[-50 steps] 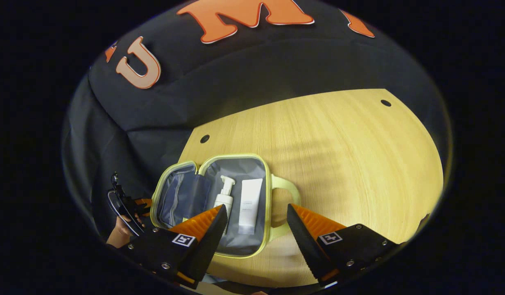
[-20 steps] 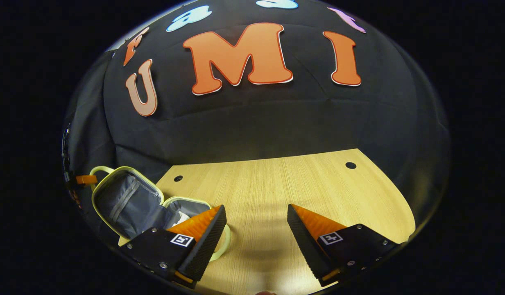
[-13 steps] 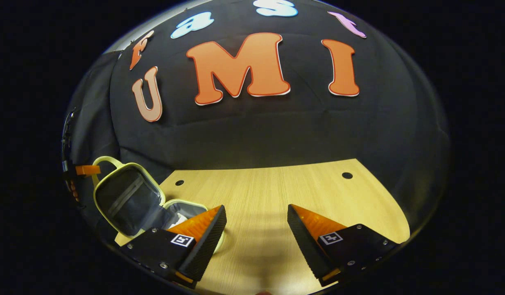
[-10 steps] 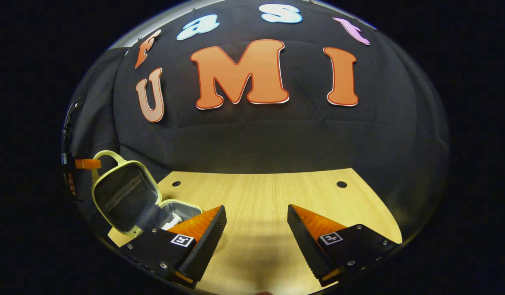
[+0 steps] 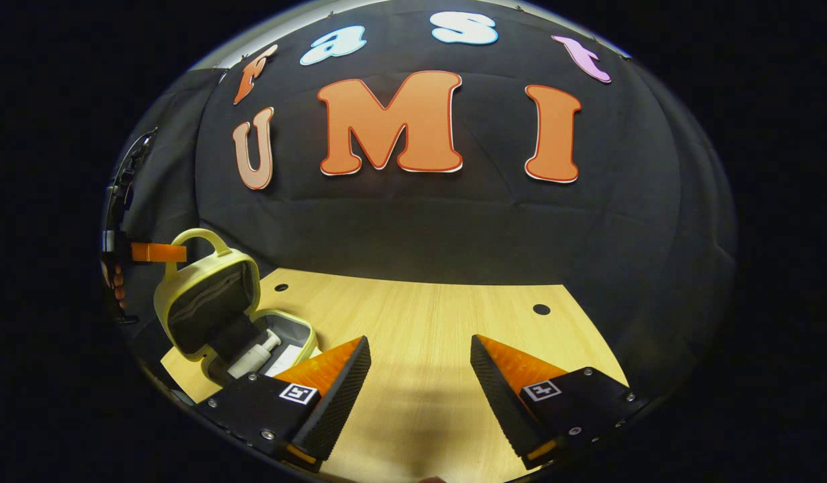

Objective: First open the suitcase, pack the skin care products into it, and then close the suitcase.

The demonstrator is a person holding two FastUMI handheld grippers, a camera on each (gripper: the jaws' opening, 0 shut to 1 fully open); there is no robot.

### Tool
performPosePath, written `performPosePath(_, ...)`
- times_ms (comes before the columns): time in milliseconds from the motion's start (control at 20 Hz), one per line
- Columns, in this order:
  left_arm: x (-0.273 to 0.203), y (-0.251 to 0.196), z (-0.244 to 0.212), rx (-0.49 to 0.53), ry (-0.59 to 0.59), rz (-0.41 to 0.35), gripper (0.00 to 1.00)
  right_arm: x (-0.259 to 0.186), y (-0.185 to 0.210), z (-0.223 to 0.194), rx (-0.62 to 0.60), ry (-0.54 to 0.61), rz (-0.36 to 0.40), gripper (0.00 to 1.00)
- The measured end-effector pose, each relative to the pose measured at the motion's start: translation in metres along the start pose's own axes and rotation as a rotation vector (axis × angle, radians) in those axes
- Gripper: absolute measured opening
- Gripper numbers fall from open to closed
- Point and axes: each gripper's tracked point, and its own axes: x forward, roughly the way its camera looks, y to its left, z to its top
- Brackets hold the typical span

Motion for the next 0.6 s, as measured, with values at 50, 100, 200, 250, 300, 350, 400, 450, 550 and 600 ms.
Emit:
performPosePath(50,0.007,-0.021,-0.008,0.034,0.012,-0.01,0.04,-0.002,-0.007,-0.002,0.004,0.001,-0.001,0.96)
performPosePath(100,0.013,-0.034,-0.019,0.054,0.024,-0.021,0.04,-0.002,-0.012,-0.003,0.003,0.003,-0.002,0.96)
performPosePath(200,0.029,-0.067,-0.046,0.101,0.073,-0.044,0.04,-0.007,-0.026,-0.01,-0.01,0.012,-0.008,0.96)
performPosePath(250,0.039,-0.081,-0.06,0.116,0.097,-0.053,0.04,-0.015,-0.032,-0.004,-0.016,0.015,-0.01,0.96)
performPosePath(300,0.044,-0.092,-0.076,0.131,0.13,-0.055,0.04,-0.015,-0.037,-0.006,-0.02,0.019,-0.014,0.96)
performPosePath(350,0.051,-0.104,-0.089,0.158,0.154,-0.056,0.04,-0.018,-0.04,-0.007,-0.02,0.019,-0.013,0.96)
performPosePath(400,0.055,-0.11,-0.098,0.188,0.164,-0.044,0.04,-0.019,-0.045,-0.011,-0.022,0.021,-0.017,0.96)
performPosePath(450,0.057,-0.113,-0.105,0.216,0.168,-0.029,0.05,-0.021,-0.046,-0.012,-0.022,0.021,-0.014,0.96)
performPosePath(550,0.068,-0.126,-0.135,0.293,0.227,-0.01,0.05,-0.022,-0.043,-0.014,-0.032,0.024,-0.004,0.96)
performPosePath(600,0.073,-0.131,-0.148,0.32,0.249,-0.001,0.05,-0.021,-0.042,-0.014,-0.034,0.024,0.002,0.96)
